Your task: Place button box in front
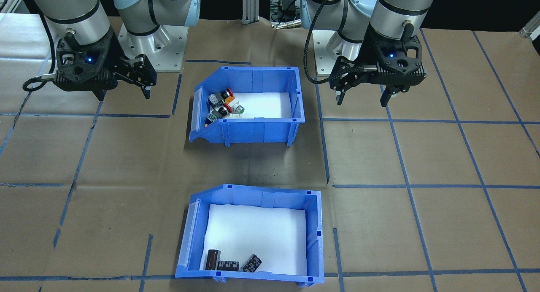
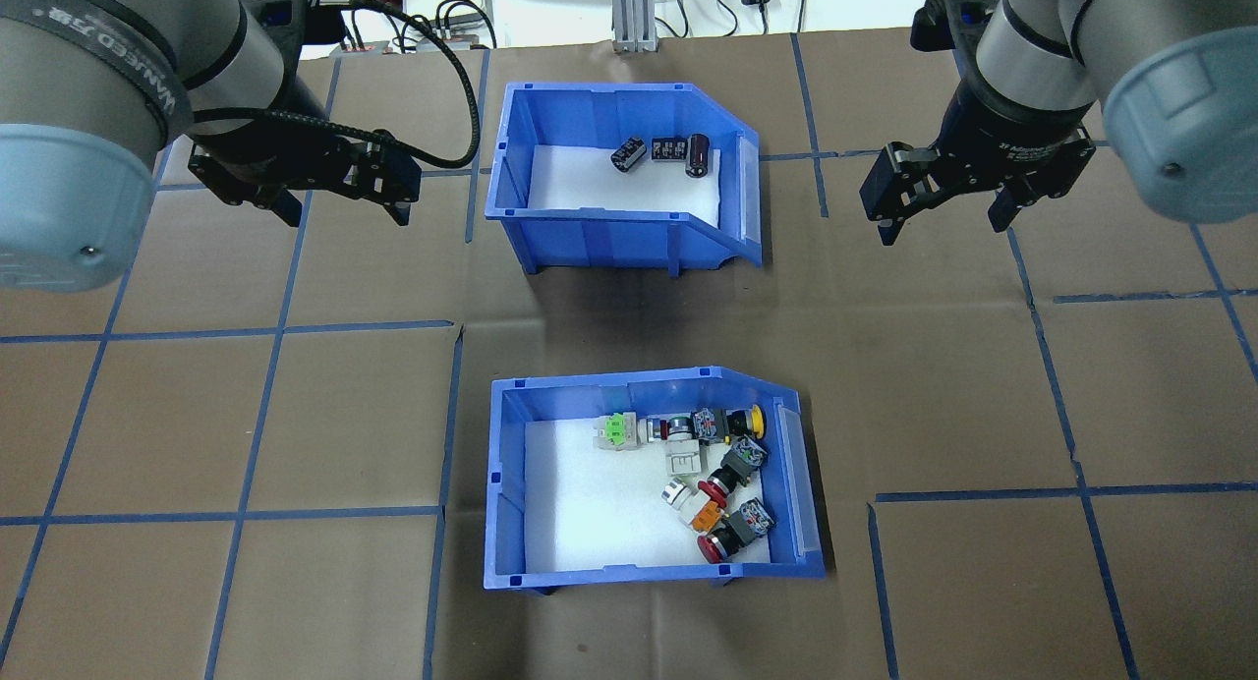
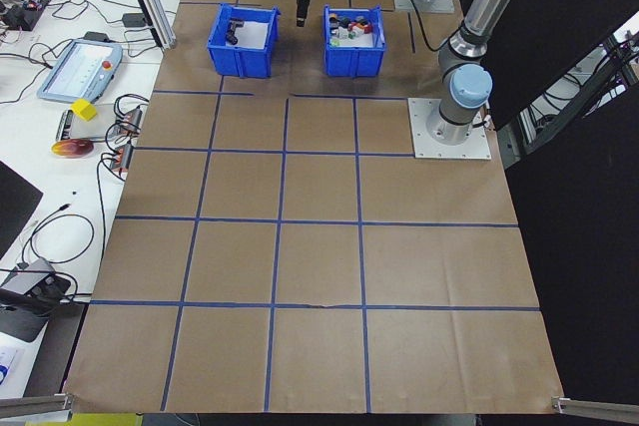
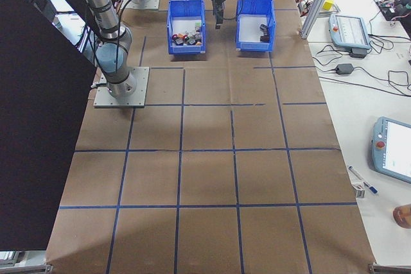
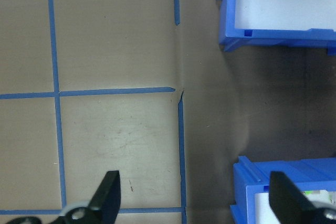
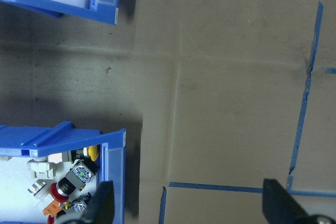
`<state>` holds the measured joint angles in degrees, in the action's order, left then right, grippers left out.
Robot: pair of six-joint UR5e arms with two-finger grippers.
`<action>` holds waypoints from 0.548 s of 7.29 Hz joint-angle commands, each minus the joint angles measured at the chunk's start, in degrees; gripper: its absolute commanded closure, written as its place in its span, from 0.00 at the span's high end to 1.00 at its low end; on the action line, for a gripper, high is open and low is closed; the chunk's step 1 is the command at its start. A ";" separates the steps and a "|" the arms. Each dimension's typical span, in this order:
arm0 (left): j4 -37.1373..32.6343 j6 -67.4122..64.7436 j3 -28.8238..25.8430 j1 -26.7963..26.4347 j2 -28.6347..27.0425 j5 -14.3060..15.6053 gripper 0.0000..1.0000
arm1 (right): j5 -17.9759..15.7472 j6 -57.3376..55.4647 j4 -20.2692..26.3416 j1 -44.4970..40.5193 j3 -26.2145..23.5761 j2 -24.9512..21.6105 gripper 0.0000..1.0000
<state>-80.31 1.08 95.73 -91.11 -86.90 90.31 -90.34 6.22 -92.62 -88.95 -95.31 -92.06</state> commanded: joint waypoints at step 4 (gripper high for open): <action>-2.04 0.06 -0.02 -0.12 0.59 0.04 0.99 | 0.17 4.47 0.42 -0.26 0.65 1.26 1.00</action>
<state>-82.11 1.12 95.72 -91.24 -86.32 90.28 -90.23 7.81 -92.01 -89.05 -94.94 -91.73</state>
